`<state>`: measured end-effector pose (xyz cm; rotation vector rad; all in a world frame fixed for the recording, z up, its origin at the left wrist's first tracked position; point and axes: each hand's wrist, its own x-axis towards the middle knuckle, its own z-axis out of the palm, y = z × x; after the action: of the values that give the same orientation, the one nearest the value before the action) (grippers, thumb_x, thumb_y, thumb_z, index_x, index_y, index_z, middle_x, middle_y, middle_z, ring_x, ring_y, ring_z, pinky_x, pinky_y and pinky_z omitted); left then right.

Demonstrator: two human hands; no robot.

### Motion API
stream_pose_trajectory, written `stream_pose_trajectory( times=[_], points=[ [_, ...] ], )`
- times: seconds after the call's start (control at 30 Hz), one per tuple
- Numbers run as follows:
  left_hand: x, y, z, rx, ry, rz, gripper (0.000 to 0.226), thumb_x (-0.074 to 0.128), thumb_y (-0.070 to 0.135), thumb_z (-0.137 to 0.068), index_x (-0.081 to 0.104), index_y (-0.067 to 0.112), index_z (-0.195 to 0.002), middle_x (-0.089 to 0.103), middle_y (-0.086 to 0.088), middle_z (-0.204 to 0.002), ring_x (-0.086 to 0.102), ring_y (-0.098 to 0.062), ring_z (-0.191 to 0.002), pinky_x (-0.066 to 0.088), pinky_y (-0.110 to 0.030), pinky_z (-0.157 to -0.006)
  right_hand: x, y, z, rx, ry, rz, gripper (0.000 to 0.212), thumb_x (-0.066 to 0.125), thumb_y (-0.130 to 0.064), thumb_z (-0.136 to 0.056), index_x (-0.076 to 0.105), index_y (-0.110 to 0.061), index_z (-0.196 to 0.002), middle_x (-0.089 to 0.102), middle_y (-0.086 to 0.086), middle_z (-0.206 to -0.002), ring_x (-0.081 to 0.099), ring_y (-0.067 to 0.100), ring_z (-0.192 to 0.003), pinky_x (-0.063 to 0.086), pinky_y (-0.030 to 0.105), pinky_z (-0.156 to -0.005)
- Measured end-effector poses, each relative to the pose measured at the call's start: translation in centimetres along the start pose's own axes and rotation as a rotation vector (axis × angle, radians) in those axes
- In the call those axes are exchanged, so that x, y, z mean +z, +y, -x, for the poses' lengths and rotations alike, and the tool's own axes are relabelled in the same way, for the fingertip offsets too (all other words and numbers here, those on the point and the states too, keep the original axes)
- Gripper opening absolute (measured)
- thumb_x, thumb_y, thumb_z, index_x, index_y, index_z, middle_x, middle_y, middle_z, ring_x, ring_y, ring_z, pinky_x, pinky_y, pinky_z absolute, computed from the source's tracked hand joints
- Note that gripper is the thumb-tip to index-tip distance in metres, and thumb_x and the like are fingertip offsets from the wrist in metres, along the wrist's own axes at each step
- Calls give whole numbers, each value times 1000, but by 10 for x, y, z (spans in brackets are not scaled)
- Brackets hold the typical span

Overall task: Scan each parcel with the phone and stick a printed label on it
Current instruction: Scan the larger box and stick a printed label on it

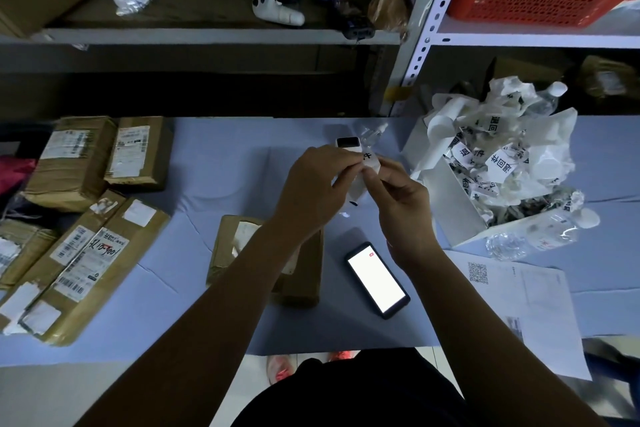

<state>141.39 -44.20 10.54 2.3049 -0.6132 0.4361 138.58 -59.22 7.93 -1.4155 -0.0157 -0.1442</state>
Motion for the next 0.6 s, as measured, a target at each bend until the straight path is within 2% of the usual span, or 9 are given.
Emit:
stream_pose_trajectory(
  times=[0.1, 0.17, 0.23, 0.33, 0.43, 0.6],
  points=[
    [4, -2, 0, -80, -23, 3, 32, 77, 4, -83, 70, -9, -111, 72, -26, -105, 71, -43, -91, 50, -41, -91, -4, 5, -5, 28, 20, -8, 15, 65, -11, -98, 78, -11, -105, 70, 10, -122, 68, 22, -112, 54, 22, -90],
    [5, -2, -2, -175, -11, 66, 32, 73, 9, -89, 69, -6, -117, 72, -23, -111, 69, -39, -96, 51, -40, -93, -6, 8, -8, 42, 10, -27, 14, 66, -9, -97, 78, -9, -104, 72, 9, -118, 69, 23, -109, 55, 25, -90],
    [5, -1, -5, -216, 37, 135, 31, 70, 16, -92, 70, -1, -118, 73, -17, -113, 69, -28, -99, 51, -28, -93, -9, 9, -11, 35, -18, -72, 14, 66, -5, -96, 77, -6, -105, 74, 9, -115, 71, 25, -108, 55, 27, -91],
    [6, 1, -9, -199, 43, 232, 36, 79, 21, -85, 72, 2, -115, 74, -10, -111, 66, -11, -98, 46, -8, -88, -13, 9, -16, 34, -28, -115, 15, 68, -3, -93, 76, -5, -106, 77, 10, -110, 72, 27, -107, 56, 28, -91],
    [9, -2, -14, -242, 15, 276, 33, 79, 23, -86, 75, 7, -114, 76, -3, -109, 68, -7, -96, 43, -6, -81, -15, 11, -19, 53, -22, -141, 14, 68, 1, -91, 74, -2, -104, 77, 13, -104, 73, 29, -101, 57, 30, -90],
    [16, -4, -19, -229, 5, 219, 20, 74, 15, -90, 77, 6, -108, 77, -6, -104, 63, -1, -93, 39, 0, -81, -23, 11, -25, 41, -34, -99, 12, 70, 0, -92, 75, -4, -102, 78, 10, -100, 75, 25, -97, 57, 27, -87]
  ],
)
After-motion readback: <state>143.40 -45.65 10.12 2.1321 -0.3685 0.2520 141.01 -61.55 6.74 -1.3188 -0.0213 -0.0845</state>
